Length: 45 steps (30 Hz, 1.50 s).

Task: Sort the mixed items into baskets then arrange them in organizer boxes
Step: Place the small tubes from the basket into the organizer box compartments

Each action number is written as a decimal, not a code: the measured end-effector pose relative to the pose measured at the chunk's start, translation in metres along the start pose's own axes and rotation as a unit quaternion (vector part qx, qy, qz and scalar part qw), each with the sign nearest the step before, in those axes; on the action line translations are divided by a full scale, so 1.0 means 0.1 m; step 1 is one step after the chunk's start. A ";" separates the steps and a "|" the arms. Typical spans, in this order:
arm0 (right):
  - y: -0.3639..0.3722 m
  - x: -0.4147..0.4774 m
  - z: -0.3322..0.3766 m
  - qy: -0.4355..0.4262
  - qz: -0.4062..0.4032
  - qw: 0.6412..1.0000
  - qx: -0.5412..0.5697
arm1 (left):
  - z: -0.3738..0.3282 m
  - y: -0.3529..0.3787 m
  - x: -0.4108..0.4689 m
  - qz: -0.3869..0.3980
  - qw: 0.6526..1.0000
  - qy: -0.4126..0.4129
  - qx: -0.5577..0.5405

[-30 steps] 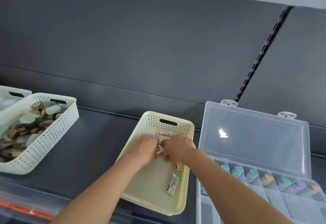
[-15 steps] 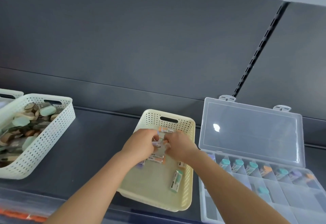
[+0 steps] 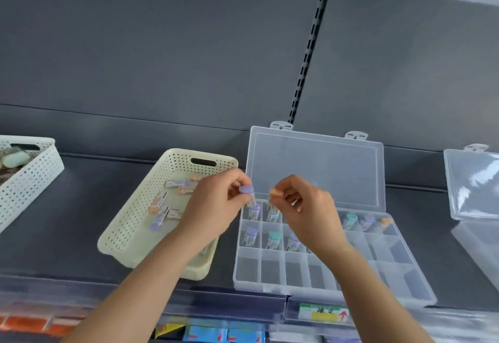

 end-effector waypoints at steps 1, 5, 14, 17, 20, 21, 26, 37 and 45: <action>-0.10 -0.10 -0.07 -0.001 -0.005 1.000 -0.004 | -0.11 0.13 0.00 0.006 1.000 0.007 -0.007; -0.49 -0.46 -0.39 0.010 -0.025 0.999 -0.024 | -0.52 0.63 0.04 0.019 0.999 0.035 0.022; -0.88 -0.96 -1.12 0.083 0.005 0.993 -0.087 | -1.00 1.61 0.22 0.058 0.982 0.048 0.176; -0.86 -1.00 -1.29 0.109 0.037 0.988 -0.104 | -1.00 1.76 0.27 0.067 0.967 0.038 0.243; -0.76 -0.99 -1.38 0.121 0.061 0.982 -0.130 | -0.95 1.86 0.33 0.085 0.954 0.021 0.287; -0.73 -0.98 -1.41 0.123 0.068 0.981 -0.134 | -0.94 1.89 0.34 0.090 0.951 0.017 0.295; -0.60 -0.92 -1.53 0.132 0.094 0.977 -0.136 | -0.84 1.99 0.39 0.109 0.941 -0.001 0.320; -0.52 -0.93 -1.63 0.127 0.115 0.979 -0.112 | -0.68 1.98 0.39 0.110 0.950 -0.016 0.291; -0.53 -0.95 -1.58 0.095 0.097 0.980 -0.148 | -0.71 1.97 0.36 0.113 0.948 -0.002 0.298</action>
Point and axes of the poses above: each hand's wrist, its own x-axis towards the middle knuckle, its own y-axis out of the palm, z = x × y, the point moved 6 cm from there along x, towards the middle knuckle, and after that the axes turned 15 degrees about z, right-handed, at the moved point
